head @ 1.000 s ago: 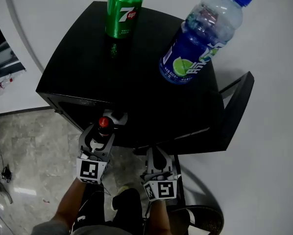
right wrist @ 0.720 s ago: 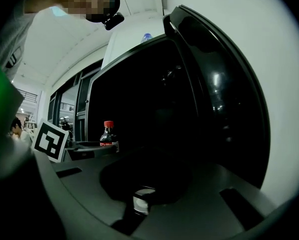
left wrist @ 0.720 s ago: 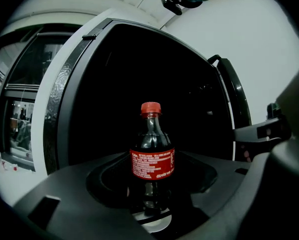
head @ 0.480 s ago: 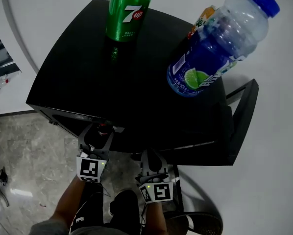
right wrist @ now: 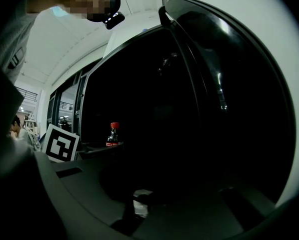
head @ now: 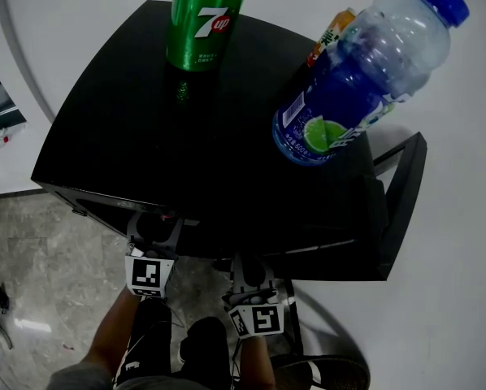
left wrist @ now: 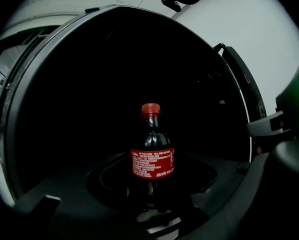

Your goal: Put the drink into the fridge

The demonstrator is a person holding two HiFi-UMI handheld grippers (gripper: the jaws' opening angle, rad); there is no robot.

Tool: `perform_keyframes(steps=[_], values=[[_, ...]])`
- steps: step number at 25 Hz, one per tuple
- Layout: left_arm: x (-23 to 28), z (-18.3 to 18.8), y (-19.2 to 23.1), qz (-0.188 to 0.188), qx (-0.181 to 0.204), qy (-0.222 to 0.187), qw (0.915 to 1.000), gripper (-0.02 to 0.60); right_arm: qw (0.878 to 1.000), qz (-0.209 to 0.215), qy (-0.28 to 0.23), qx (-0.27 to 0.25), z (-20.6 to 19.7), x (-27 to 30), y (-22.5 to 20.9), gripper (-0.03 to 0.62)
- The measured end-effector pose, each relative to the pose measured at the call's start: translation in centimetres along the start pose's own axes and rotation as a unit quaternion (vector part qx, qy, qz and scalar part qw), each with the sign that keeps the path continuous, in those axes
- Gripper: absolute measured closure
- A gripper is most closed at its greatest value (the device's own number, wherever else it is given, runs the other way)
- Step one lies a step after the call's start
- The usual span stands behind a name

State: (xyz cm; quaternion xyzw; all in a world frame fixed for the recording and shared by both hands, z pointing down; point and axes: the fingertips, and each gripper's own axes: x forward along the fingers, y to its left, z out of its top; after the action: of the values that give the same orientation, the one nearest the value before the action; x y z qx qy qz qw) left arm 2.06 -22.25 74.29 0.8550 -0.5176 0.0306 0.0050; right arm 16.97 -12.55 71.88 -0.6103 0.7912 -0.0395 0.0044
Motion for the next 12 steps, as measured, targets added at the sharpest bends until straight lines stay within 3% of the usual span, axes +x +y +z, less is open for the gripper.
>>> perform_keyframes(steps=[12], values=[[0.4, 0.0, 0.1, 0.009, 0.011, 0.004, 0.9999, 0.308, 1.000, -0.020, 0.004, -0.001, 0.0, -1.3, 0.1, 0.569]])
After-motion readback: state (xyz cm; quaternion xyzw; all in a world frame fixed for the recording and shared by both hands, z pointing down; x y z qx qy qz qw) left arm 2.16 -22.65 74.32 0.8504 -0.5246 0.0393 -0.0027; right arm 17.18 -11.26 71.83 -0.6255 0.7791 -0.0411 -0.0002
